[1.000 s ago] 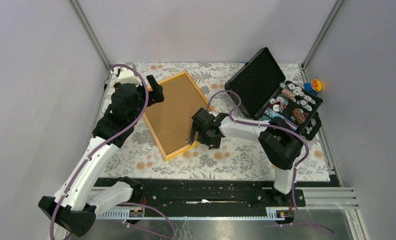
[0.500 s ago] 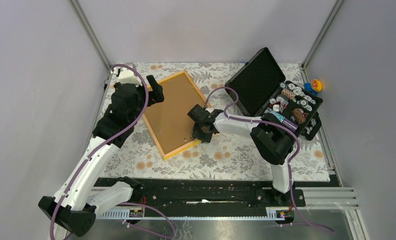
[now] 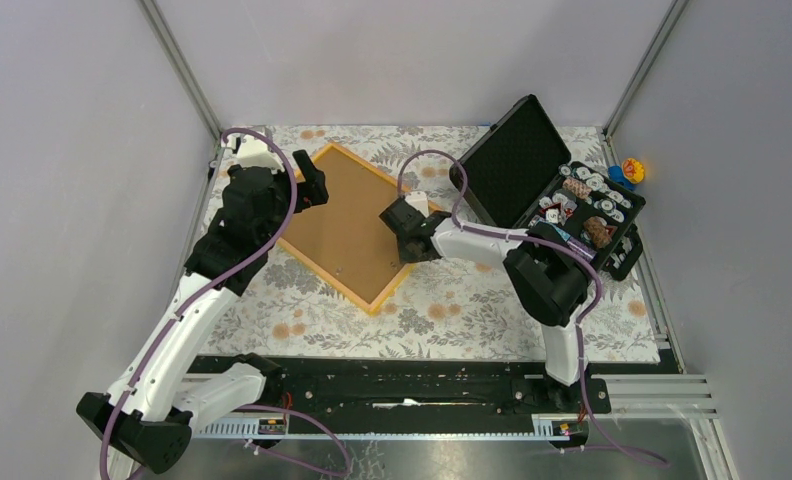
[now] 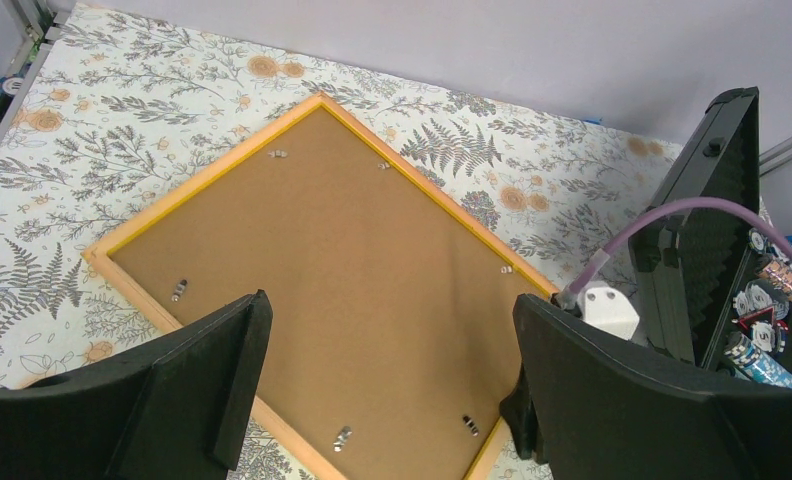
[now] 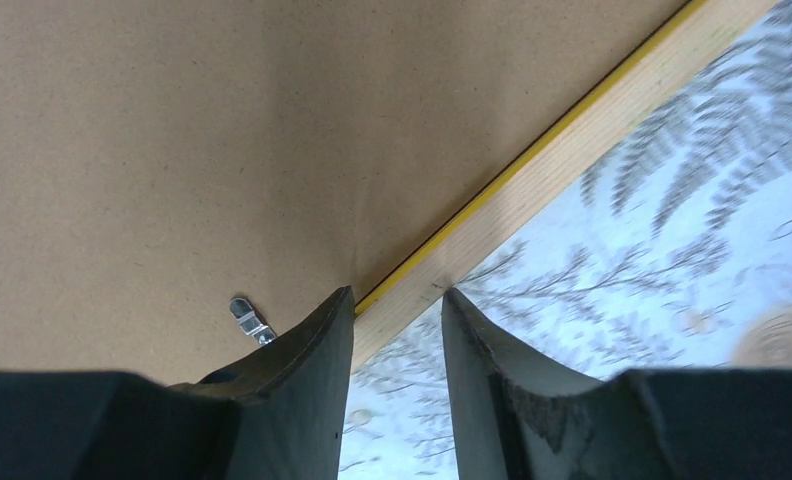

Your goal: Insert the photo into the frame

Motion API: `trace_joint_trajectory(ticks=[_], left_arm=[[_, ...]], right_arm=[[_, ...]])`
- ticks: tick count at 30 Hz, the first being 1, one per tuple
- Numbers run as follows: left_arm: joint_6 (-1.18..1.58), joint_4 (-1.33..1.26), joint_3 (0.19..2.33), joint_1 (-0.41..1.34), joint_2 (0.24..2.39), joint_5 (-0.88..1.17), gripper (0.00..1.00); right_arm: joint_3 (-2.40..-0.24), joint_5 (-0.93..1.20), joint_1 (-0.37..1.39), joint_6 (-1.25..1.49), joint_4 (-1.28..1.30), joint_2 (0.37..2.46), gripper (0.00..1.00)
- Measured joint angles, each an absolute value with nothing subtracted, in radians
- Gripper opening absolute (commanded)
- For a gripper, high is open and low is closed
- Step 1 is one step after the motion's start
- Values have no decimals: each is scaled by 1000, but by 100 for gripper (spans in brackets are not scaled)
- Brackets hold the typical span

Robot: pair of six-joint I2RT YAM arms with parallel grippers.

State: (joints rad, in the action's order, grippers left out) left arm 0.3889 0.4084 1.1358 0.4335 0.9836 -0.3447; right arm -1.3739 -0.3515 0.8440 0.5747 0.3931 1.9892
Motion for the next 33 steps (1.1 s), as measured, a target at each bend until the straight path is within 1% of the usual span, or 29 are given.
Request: trace_joint_trajectory(ticks=[2,5,6,9,24,33], left_arm=[[389,408,1136,434,984,-345,99],[389,408,1136,434,984,-345,99],[389,408,1136,434,984,-345,99],[389,408,1136,434,984,-345,99],[389,408,1136,434,998,-342,99],[389,408,1136,434,998,-341,99]], right_arm=[[-1379,-357,818,515,395,1990,41],[-1389,-345,770,440,401,1991,62],[-1392,-341,755,414,405,1991,67],[-1394,-324,731,374,413,1991,76],[-1407,-138,733,401,432,1987,82],[-1410,-115,735,422,429,1990,83]])
